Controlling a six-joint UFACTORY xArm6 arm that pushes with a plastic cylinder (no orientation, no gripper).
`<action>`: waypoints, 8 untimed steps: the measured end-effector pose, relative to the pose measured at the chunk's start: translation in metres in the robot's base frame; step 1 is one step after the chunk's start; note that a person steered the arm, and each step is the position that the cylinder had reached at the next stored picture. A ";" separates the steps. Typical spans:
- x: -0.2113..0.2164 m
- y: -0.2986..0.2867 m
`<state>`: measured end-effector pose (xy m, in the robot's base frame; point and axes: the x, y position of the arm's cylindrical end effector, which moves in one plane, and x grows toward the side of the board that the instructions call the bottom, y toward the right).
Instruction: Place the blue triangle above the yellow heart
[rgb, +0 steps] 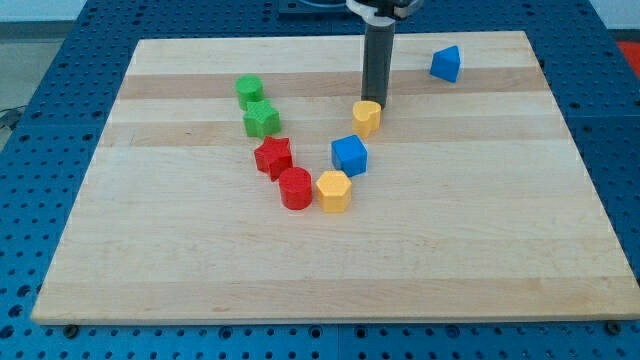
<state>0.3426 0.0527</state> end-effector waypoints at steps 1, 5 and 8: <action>0.009 -0.008; -0.003 0.041; -0.021 0.124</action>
<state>0.3219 0.1766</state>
